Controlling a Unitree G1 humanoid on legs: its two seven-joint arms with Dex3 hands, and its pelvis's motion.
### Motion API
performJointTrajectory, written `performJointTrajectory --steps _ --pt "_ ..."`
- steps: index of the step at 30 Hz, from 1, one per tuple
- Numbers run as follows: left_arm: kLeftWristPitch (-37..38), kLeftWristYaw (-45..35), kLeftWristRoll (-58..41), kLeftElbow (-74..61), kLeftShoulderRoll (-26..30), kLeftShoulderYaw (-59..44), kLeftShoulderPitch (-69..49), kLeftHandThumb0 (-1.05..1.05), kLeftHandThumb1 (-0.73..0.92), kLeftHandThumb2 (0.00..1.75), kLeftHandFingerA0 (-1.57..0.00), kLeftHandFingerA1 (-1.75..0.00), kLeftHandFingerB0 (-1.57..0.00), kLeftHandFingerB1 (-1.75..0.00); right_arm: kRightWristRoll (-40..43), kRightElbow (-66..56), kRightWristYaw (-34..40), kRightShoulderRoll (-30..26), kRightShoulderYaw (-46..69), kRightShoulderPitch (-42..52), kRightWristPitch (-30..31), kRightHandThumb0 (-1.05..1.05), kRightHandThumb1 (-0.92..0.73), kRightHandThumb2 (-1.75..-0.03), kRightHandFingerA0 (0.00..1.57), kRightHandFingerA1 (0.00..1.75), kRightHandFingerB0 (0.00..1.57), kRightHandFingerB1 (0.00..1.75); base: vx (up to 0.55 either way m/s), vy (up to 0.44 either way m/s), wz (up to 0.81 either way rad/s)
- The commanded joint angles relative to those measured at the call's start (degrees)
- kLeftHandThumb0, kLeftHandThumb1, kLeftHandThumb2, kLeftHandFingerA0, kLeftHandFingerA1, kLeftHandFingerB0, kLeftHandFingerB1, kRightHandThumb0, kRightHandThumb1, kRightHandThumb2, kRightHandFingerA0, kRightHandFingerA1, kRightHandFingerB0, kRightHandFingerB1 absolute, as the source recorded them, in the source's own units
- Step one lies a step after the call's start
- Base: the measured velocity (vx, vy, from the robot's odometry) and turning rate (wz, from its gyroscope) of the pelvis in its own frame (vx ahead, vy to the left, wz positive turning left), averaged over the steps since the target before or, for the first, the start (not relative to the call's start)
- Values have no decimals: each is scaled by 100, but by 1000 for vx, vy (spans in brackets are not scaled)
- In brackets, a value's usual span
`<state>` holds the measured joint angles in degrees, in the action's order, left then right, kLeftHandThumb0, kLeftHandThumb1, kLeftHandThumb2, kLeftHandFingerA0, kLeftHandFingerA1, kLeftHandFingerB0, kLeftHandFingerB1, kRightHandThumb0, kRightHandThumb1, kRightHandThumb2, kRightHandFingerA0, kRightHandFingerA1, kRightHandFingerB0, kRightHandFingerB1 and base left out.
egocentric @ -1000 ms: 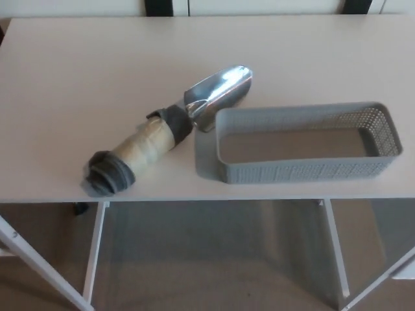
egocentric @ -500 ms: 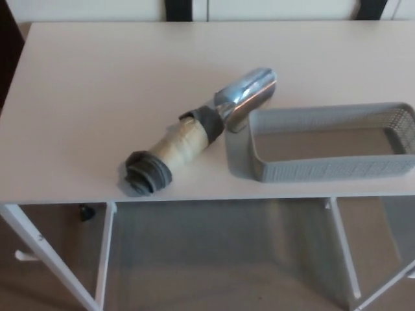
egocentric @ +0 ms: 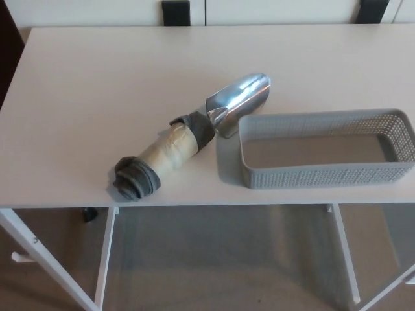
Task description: The robot walks towards a desk on which a shovel is kept on the left hand side and a container is kept on the right hand side. The robot picks up the shovel using its left hand and places it in the container.
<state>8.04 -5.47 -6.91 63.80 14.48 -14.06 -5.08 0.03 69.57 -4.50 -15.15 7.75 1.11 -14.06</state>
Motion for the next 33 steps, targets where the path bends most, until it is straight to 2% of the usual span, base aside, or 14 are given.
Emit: performJointTrajectory --steps 1,5,6,8,9,10,14,17,18,24,29,30,31,33 --pt "275 126 295 -33 51 233 -86 -34 67 60 -26 -37 -25 -32 24 4 -51 -72 49 11 -18 -45 -66 -60 33 43 26 35 0 0 0" --pt "768 179 708 -340 34 761 -345 -43 61 72 -24 -41 -23 -36 -64 -44 -9 -95 -34 37 -23 -48 -66 -60 30 43 27 35 0 0 0" --pt "891 122 915 -598 44 1047 -451 -42 63 59 -26 -35 -26 -30 -84 -78 9 -98 -60 48 7 -49 -66 -60 29 44 26 35 0 0 0" --pt "1337 -158 1262 -1677 -21 1692 -937 -49 58 59 -32 -39 -28 -31 -122 5 66 -101 -93 19 -7 -49 -65 -59 32 44 27 34 0 0 0" --pt "1548 -345 1435 -2283 65 2010 -1211 -58 46 78 -29 -50 -24 -42 -134 -13 88 -92 -110 32 -7 -50 -66 -60 33 46 27 35 0 0 0" --pt "1708 -555 1518 -2758 168 2243 -1407 -60 47 80 -31 -51 -23 -43 -127 -20 89 -81 -112 29 2 -49 -65 -60 31 44 26 35 0 0 0" --pt "1489 -1925 1165 -5680 854 3155 -2292 -65 46 81 -32 -50 -26 -44 -77 -32 63 -41 -88 15 -13 -48 -65 -60 32 44 27 35 0 0 0" --pt "823 -2787 246 -7963 1603 3534 -2538 -63 45 78 -30 -49 -28 -44 -114 -7 130 -69 -107 -14 -14 -45 -65 -58 35 43 29 34 0 0 0" --pt "623 -2930 21 -8488 1815 3547 -2544 -60 54 57 -36 -39 -34 -33 -135 16 167 -81 -119 -28 -1 -45 -65 -58 36 43 30 34 0 0 0" --pt "1 -3624 -2326 -11264 3159 2858 -2213 -78 58 59 -41 -38 -38 -33 -123 76 25 -136 -123 -59 89 -45 -64 -58 36 41 30 33 0 0 0" --pt "-138 -4154 -4158 -11734 3366 2350 -1385 -85 61 60 -41 -35 -37 -32 -211 69 93 -144 -202 -41 103 -45 -65 -58 37 42 31 34 0 0 0" --pt "-228 -4193 -4534 -11771 3354 2242 -1189 -92 50 90 -36 -45 -33 -42 -241 60 116 -148 -229 -32 106 -45 -65 -58 37 42 31 34 0 0 0" --pt "-259 -4206 -4783 -11769 3332 2111 -1017 -99 71 63 -40 -38 -38 -32 -239 67 118 -146 -227 -31 106 -45 -65 -58 37 41 31 34 0 0 0" --pt "-212 -4066 -5134 -11827 3336 1812 -722 -97 65 79 -41 -46 -34 -39 -240 57 112 -147 -232 -13 102 -46 -65 -59 36 40 31 33 0 0 0"
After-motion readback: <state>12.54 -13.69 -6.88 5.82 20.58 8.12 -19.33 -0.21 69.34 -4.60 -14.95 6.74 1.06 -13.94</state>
